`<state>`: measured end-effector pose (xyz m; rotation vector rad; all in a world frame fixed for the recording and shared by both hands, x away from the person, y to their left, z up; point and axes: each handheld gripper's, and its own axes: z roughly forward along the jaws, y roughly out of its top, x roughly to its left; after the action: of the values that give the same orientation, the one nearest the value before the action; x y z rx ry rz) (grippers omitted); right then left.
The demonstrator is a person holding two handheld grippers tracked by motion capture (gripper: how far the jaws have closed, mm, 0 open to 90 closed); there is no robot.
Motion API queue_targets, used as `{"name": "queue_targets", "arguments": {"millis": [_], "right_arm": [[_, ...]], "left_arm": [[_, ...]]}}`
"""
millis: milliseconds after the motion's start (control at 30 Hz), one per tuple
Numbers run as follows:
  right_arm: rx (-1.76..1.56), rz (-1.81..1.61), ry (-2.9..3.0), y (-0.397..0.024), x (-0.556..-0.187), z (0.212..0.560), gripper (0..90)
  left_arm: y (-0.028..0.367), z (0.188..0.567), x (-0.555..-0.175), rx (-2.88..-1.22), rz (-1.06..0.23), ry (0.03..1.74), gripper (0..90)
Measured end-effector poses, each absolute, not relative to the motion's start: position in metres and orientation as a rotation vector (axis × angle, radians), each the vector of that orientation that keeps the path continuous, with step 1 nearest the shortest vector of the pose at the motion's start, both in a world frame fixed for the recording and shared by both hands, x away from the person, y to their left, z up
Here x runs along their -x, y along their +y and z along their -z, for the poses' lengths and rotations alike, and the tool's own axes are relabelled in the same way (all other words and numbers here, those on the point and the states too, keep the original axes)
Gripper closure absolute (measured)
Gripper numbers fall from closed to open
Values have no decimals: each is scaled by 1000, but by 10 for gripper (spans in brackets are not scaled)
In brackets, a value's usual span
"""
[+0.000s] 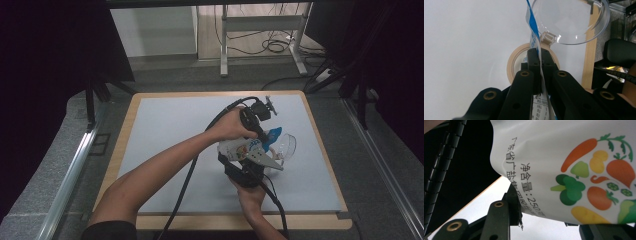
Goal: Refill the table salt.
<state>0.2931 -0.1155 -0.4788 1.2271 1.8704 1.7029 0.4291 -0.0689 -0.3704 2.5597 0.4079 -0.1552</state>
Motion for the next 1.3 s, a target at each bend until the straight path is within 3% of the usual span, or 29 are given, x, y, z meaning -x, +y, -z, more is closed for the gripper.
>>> {"name": "queue_targets", "arguments": {"millis": [1300], "right_arm": [[-1211, -1700, 1879, -111, -294, 479, 587]], "left_arm": [[-62, 371, -430, -2548, 155, 422, 897]]}}
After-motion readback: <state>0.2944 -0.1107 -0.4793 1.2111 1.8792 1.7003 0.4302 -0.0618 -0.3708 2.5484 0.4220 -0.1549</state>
